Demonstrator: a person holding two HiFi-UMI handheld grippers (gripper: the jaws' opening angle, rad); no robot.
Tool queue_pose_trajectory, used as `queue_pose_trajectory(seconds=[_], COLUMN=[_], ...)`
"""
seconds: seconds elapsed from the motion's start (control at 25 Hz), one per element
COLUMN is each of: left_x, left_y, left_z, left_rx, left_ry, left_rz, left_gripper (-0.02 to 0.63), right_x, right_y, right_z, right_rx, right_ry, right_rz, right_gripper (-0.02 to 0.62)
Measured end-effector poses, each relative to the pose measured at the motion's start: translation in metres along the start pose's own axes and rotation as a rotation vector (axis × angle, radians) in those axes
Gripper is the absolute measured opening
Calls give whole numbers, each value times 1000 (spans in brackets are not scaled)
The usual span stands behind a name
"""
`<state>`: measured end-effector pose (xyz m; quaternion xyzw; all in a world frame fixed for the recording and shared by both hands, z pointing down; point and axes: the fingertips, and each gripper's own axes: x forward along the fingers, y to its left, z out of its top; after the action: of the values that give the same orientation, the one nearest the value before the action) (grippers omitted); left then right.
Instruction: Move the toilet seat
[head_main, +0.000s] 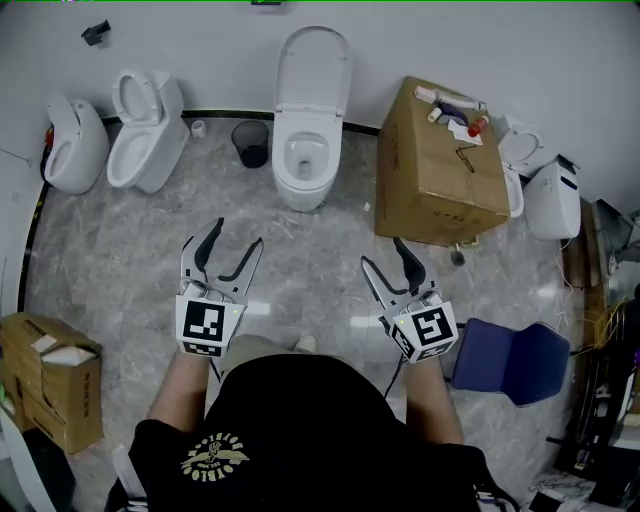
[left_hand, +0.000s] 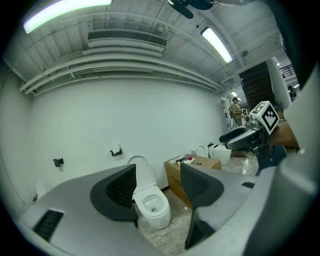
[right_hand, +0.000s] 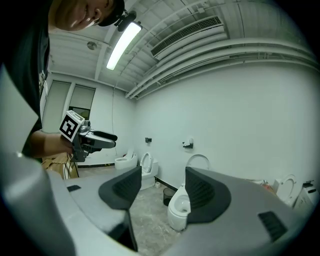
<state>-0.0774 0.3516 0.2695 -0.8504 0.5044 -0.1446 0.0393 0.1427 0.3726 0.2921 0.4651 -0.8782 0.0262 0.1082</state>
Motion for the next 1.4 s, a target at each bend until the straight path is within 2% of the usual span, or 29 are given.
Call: queue_pose_trajectory(seconds=[0.08, 0.52, 1.4], left_x=[4, 2, 116], left_y=[0, 40, 103], left_z=[-3, -19, -14], left_rx=[-23, -26, 4], left_ry=[8, 29, 38], left_rz=[-3, 65, -16], left_gripper=[275, 275, 275], right_x=[6, 43, 143], right_y=[-7, -8, -60], right_z=[0, 1, 14], right_rx=[-2, -7, 8], right_ry=[3, -1, 40], right_rz=[9, 38, 5], right_gripper=[264, 264, 264])
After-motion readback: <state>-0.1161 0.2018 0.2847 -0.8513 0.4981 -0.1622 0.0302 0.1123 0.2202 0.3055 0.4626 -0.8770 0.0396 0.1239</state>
